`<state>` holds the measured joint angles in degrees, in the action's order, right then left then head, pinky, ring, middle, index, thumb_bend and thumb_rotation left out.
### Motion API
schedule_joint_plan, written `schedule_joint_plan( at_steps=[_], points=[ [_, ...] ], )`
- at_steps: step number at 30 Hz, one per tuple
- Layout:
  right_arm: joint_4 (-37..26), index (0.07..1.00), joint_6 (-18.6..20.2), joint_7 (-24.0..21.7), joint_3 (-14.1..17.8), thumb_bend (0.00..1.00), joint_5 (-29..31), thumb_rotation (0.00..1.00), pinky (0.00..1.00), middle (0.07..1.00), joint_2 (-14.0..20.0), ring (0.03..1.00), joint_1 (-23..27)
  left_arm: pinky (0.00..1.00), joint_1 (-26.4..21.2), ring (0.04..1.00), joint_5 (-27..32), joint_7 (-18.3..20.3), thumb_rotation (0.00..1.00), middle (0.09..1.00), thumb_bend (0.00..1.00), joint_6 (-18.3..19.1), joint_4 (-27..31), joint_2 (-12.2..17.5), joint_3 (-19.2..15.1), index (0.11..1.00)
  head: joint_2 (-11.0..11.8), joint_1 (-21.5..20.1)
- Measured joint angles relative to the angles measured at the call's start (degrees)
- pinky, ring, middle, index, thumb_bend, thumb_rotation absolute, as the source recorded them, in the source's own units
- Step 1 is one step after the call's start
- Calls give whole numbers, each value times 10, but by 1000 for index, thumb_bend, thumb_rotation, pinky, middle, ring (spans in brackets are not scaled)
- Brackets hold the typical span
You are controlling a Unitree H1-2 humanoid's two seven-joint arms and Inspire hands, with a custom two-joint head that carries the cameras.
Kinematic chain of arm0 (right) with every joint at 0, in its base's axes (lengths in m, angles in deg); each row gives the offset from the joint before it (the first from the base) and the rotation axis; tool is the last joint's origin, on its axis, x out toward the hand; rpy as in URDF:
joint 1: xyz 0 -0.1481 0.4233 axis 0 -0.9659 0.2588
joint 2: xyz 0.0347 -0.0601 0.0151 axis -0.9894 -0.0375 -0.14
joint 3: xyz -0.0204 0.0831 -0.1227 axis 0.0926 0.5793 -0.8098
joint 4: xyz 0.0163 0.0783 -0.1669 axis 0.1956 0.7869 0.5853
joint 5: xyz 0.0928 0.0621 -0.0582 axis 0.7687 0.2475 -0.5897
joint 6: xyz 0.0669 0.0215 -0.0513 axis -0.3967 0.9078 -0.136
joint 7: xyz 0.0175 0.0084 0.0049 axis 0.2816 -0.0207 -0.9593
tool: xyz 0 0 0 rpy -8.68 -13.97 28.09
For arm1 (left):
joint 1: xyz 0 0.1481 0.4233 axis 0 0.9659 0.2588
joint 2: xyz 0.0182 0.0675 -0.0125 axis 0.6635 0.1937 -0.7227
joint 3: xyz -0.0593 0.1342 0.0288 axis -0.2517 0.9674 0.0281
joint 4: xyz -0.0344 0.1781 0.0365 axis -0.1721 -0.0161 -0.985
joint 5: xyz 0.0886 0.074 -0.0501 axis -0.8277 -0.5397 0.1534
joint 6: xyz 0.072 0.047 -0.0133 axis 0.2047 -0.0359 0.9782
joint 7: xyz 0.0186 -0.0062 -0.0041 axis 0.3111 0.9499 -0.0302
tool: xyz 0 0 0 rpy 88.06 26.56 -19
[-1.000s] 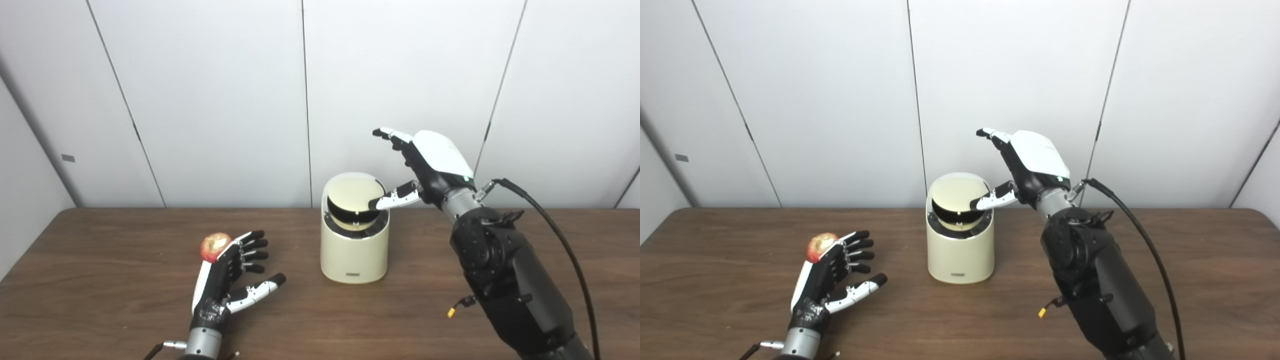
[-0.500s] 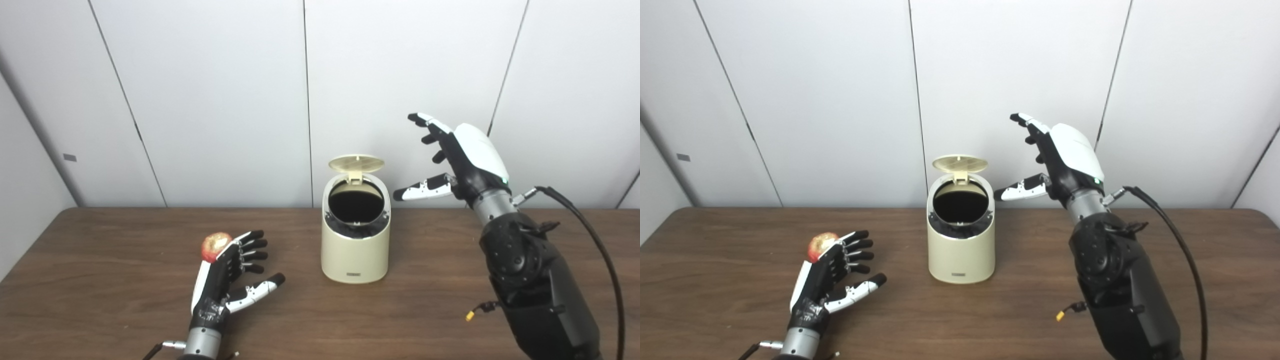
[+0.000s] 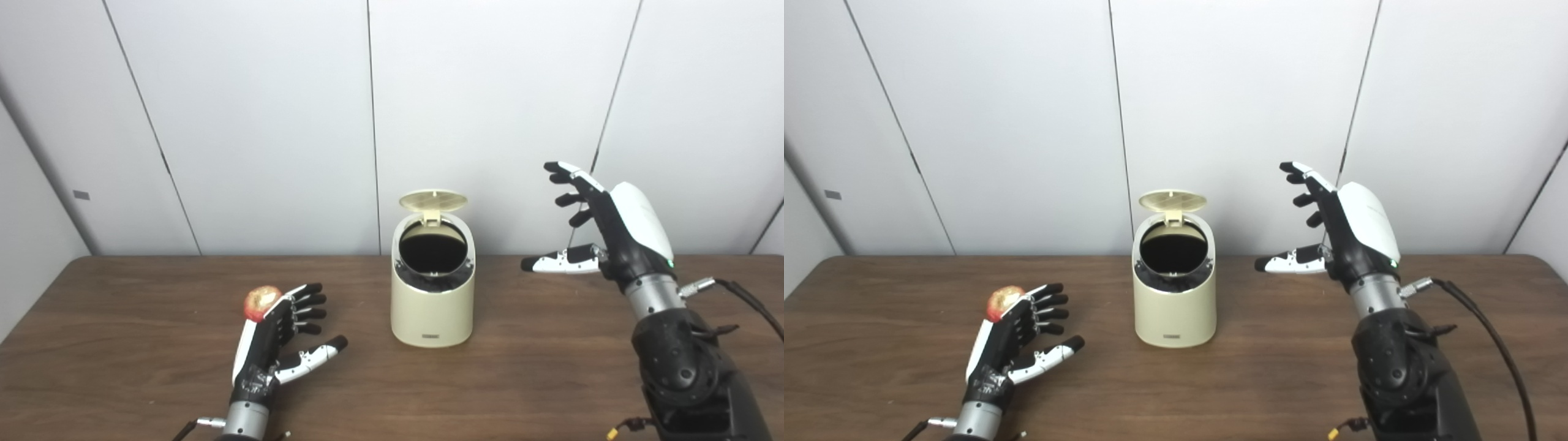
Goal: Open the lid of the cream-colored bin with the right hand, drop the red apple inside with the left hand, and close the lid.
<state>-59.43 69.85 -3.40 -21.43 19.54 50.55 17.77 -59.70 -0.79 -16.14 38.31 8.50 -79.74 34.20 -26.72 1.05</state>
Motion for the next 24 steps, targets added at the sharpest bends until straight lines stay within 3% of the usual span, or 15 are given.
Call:
schedule_joint_plan(
  at_steps=[4, 9, 12, 15, 24],
  points=[
    [36, 829, -65, 36, 13, 843, 47, 12, 650, 834, -8, 772, -35, 615, 0, 701, 0, 0, 87, 760, 730, 0, 1, 0, 0, 796, -2, 1],
    [104, 824, -134, 66, 16, 850, 84, 89, 640, 900, -10, 767, -76, 610, 1, 703, -1, 0, 93, 760, 731, 0, 2, 1, 0, 794, -3, 2],
    [129, 829, -167, 88, 17, 831, 98, 130, 645, 844, -18, 760, -98, 611, 2, 700, -1, 0, 97, 759, 731, 0, 2, 2, 0, 793, -4, 4],
    [151, 833, -199, 105, 17, 826, 115, 158, 632, 845, -33, 763, -112, 605, 2, 693, -3, 0, 92, 753, 731, 0, 4, 3, 0, 790, -4, 7],
    [174, 860, -218, 117, 14, 798, 126, 195, 618, 866, -53, 770, -131, 593, 7, 680, -3, 0, 76, 740, 715, 0, 27, 7, -1, 772, -4, 25]
  ],
)
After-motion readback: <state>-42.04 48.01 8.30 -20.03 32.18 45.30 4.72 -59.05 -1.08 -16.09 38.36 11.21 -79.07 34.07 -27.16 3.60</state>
